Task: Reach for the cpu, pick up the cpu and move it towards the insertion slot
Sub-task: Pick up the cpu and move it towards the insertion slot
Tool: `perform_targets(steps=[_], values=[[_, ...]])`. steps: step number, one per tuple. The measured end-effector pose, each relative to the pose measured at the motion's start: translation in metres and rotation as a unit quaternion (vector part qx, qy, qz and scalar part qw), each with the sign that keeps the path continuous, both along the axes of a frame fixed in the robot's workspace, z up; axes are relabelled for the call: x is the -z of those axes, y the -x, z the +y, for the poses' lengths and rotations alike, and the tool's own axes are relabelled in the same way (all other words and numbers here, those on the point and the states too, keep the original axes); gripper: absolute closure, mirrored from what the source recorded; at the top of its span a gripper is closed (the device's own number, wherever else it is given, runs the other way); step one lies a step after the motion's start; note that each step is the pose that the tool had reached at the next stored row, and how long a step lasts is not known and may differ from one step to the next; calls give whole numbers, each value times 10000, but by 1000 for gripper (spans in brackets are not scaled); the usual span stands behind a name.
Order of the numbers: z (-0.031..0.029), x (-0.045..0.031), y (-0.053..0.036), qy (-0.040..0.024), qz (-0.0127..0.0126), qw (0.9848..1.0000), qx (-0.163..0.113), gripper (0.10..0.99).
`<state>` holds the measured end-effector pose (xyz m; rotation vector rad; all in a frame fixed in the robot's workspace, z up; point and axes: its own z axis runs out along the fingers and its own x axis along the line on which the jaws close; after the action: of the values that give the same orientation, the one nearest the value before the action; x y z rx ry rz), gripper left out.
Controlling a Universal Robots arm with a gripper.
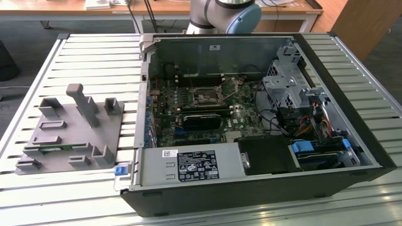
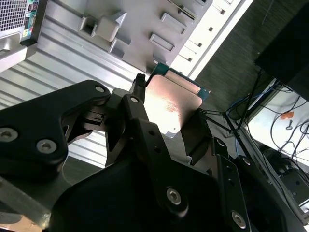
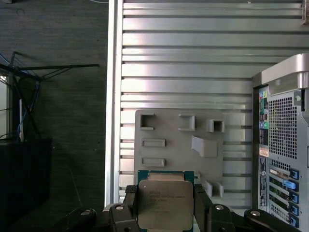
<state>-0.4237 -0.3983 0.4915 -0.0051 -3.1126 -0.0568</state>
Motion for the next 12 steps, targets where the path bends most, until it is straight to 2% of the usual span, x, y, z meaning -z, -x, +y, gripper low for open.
perform_targets(steps=[12], values=[[0,0,-107,1,0,10000,0,541]])
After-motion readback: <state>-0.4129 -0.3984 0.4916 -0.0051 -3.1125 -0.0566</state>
